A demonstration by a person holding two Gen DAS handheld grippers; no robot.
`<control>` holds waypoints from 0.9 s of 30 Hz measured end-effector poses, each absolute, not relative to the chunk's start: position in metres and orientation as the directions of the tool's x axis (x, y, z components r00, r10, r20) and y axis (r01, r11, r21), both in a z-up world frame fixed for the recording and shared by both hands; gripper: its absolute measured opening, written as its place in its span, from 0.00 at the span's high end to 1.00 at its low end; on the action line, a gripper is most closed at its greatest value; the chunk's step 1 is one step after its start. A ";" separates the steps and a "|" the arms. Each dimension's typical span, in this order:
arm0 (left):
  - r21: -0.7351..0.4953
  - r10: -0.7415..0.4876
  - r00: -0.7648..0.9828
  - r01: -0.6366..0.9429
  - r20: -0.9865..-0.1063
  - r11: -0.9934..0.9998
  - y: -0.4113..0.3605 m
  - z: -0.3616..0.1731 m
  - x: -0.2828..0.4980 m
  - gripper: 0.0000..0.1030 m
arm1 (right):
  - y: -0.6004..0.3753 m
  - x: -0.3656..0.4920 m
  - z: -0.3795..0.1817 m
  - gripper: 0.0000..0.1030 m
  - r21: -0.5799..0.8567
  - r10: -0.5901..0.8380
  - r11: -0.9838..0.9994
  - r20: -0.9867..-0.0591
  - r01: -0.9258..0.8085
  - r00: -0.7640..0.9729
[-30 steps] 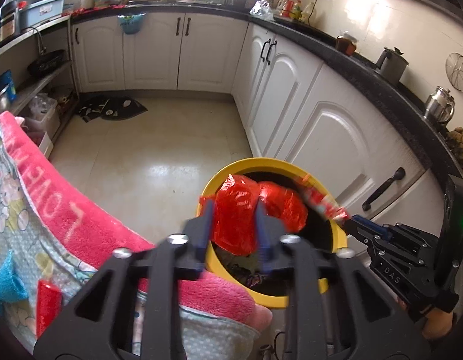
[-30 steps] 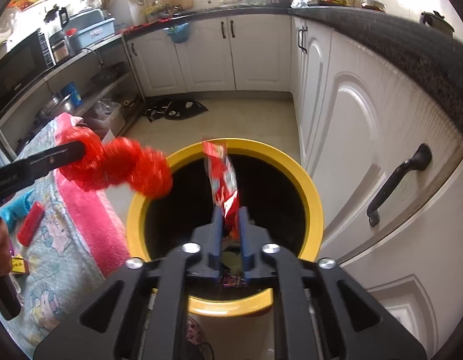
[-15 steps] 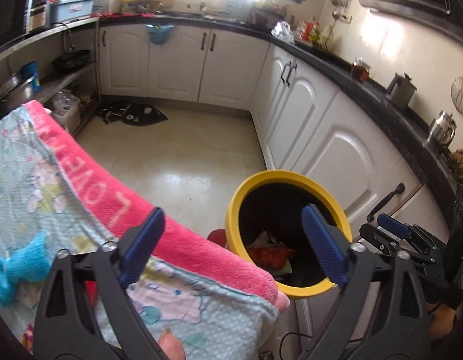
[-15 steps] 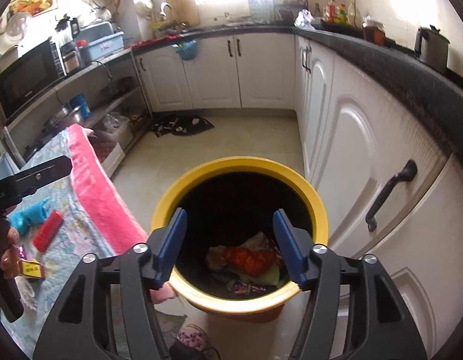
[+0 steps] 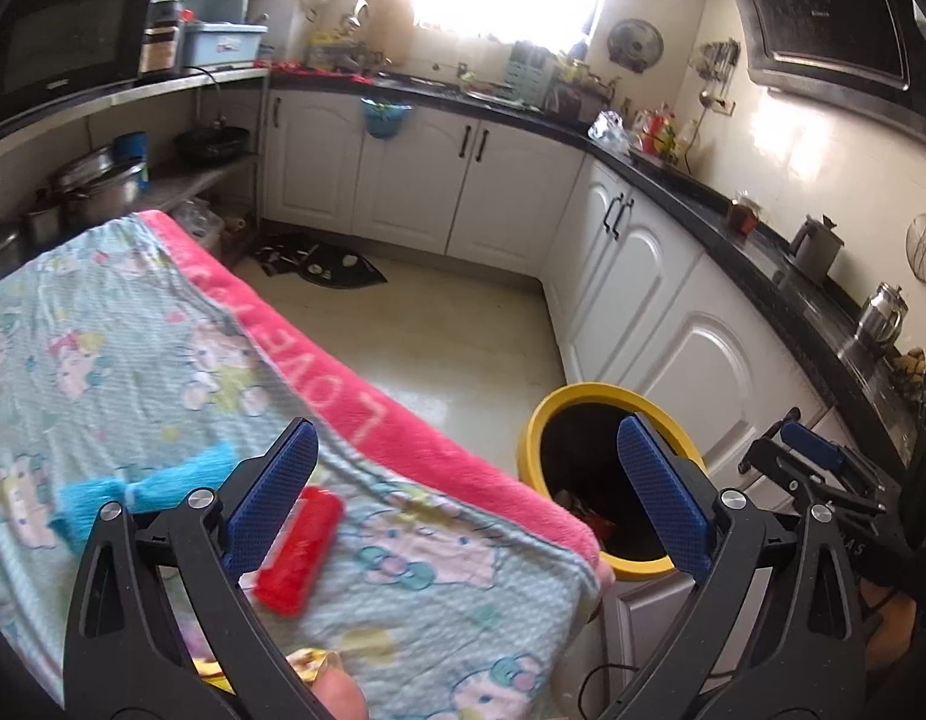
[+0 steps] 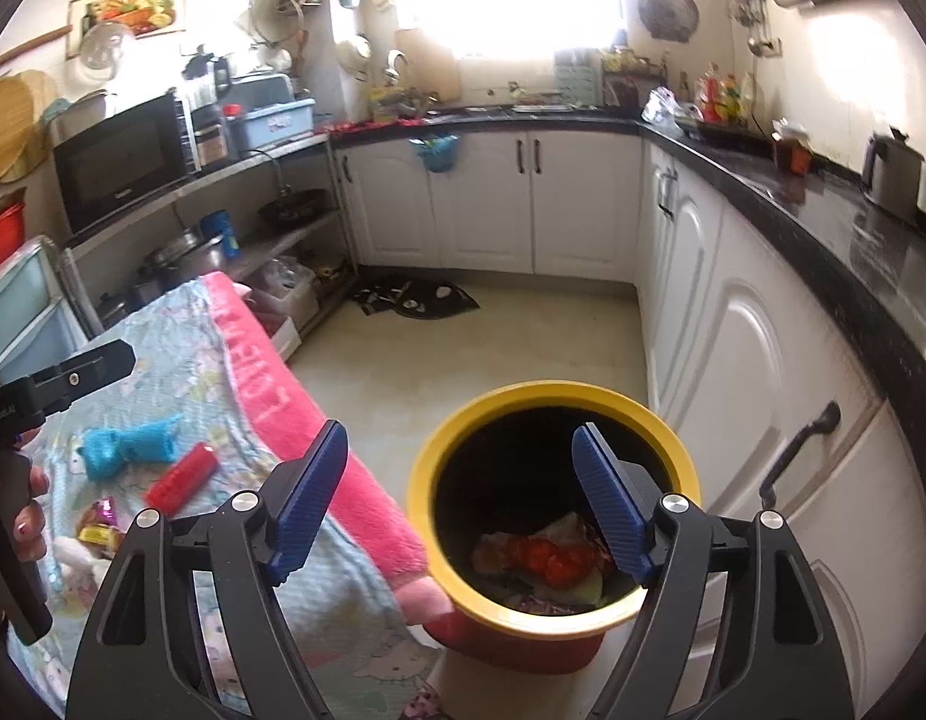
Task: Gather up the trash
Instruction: 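Move both open tools back over the trash on the bed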
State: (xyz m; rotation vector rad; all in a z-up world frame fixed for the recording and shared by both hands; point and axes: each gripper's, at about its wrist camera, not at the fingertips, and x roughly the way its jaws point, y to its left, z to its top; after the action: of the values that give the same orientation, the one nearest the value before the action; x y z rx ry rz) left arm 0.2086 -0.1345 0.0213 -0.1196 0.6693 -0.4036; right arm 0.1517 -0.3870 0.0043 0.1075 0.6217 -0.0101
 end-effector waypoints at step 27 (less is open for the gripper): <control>-0.211 -0.185 0.776 0.069 -0.603 0.975 0.022 0.010 0.150 0.11 | -0.255 0.158 0.018 0.26 0.047 0.230 0.967 -0.585 -0.251 0.778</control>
State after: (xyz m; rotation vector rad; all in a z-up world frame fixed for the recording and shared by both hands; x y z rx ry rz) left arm 0.1504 0.0218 0.0104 -0.1811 0.6691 -0.1386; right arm 0.1580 -0.2555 0.0182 -0.0338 0.6278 0.2603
